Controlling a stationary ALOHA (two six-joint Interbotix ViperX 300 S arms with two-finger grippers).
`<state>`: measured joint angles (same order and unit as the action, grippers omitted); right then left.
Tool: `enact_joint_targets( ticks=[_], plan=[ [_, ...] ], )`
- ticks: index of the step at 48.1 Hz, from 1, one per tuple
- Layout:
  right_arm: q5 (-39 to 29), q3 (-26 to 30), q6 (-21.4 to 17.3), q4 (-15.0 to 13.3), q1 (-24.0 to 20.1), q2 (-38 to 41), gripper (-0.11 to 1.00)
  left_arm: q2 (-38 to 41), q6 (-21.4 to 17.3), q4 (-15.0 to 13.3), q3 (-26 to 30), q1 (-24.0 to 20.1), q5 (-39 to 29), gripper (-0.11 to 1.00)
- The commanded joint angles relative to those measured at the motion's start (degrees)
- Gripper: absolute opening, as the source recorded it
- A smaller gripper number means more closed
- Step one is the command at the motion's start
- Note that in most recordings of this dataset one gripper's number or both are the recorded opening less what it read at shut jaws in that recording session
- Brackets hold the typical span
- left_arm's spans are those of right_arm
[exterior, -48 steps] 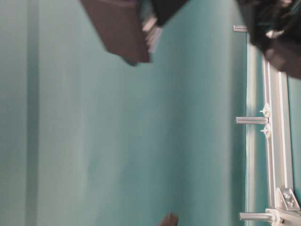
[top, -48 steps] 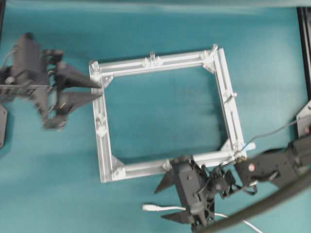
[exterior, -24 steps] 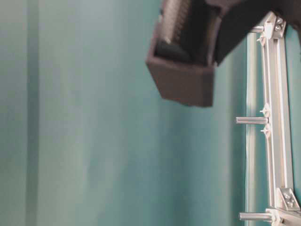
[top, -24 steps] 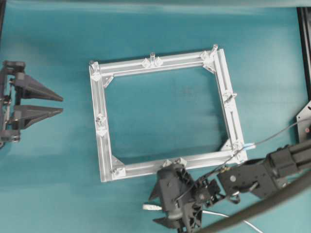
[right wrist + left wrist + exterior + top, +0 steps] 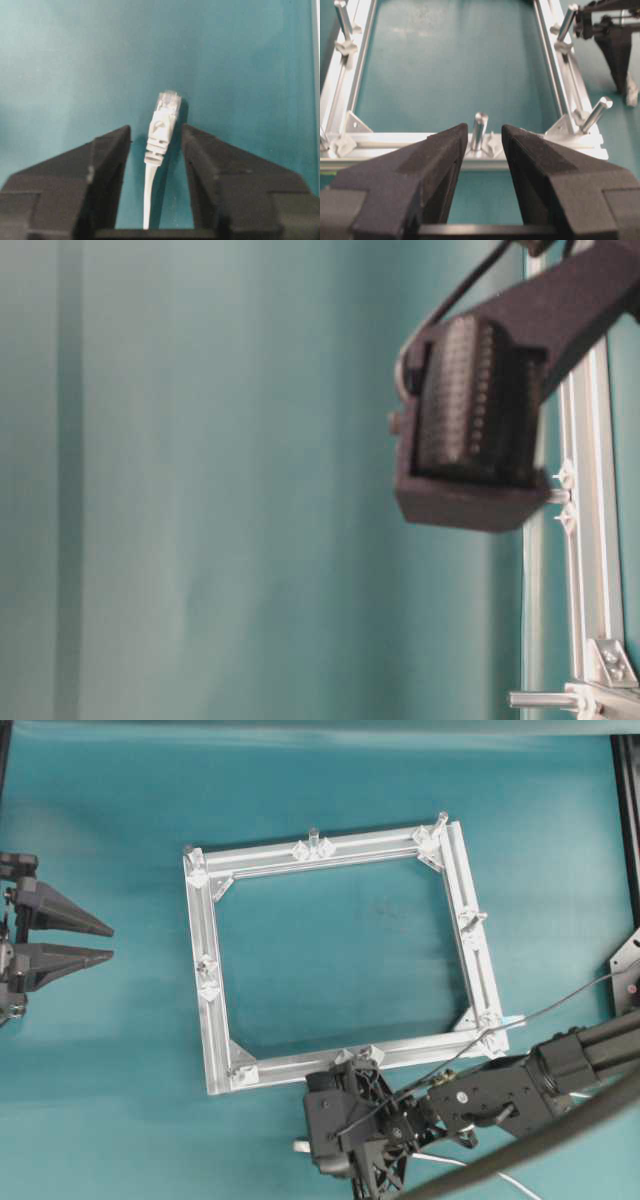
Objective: Move the cable alternately left and right between 8 pins so it hooks onto each one.
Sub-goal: 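Hold the white cable plug in the right gripper and lift it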
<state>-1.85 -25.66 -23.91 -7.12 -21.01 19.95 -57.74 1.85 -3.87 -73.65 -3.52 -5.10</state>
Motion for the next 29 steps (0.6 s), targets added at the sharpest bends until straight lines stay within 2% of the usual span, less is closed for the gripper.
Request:
enact_joint_targets(
  ticks=[1,7,12,18,29],
  plan=[
    [-0.53,0.70,0.00,-0.26,0.35,-0.88,0.38,-0.18,-0.44,0.35,0.09,0.26,0.18,0.47],
    [-1.41,1.23,0.00,-0.26,0.26,-0.97,0.27,-1.41,-0.44,0.35,-0.62,0.26,0.09,0.47],
    [-2.90,2.46,0.00,-0.26,0.00,-1.41,0.15,-2.46,-0.35,0.35,-1.14,0.26,0.00,0.47],
    [-3.60,2.72,0.00,-0.26,-0.09,-4.31,0.15,-4.22,-0.35,0.35,-1.76,0.26,-0.09,0.47],
    [-5.01,0.35,-0.26,-0.26,-0.09,-14.15,0.15,-6.77,-0.44,0.35,-2.64,0.26,-0.70,0.47]
  ],
)
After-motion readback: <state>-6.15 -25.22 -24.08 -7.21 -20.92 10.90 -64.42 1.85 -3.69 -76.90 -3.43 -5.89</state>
